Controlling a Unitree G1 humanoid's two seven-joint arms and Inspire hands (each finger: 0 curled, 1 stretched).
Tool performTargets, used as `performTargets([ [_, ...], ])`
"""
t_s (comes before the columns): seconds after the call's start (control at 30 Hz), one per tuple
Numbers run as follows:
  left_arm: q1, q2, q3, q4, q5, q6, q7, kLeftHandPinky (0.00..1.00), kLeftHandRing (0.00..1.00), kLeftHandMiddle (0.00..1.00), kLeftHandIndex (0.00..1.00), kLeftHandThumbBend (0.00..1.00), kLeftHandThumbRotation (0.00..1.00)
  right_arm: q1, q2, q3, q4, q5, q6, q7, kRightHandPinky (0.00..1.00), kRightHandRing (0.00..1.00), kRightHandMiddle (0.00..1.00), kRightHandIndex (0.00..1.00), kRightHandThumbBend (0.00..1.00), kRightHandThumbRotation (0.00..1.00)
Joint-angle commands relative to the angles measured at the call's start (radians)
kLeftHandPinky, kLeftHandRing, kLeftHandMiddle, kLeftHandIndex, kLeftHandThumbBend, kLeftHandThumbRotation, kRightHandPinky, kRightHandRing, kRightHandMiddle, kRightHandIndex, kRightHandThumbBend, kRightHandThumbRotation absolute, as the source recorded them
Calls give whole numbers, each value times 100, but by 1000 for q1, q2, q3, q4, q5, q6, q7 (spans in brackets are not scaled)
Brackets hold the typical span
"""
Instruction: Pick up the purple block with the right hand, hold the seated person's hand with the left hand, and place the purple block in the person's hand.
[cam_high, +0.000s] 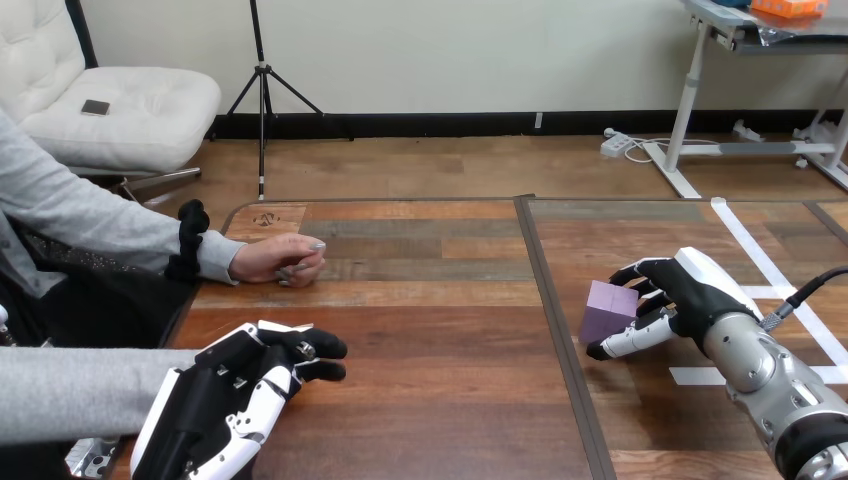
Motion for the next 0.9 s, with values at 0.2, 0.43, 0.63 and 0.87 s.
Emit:
performTargets([
  [0.2,-50,-18,8,-43,10,-12,5,56,64,59,44,0,0,-45,26,9,-4,6,-25,9,62,70,73,76,92,4],
  [0.43,-53,-18,8,-42,3,-8,1,55,64,59,44,0,0,-53,28,19,-3,-2,-11,26,64,73,76,77,94,6],
  [0.63,-55,-18,8,-41,-3,-4,-2,55,64,59,44,0,0,-56,31,30,0,-12,-7,19,64,73,76,77,97,9],
  [0.87,-55,-20,7,-40,13,-13,7,54,63,58,44,0,0,-59,36,32,0,-14,-4,16,63,73,76,76,98,10],
])
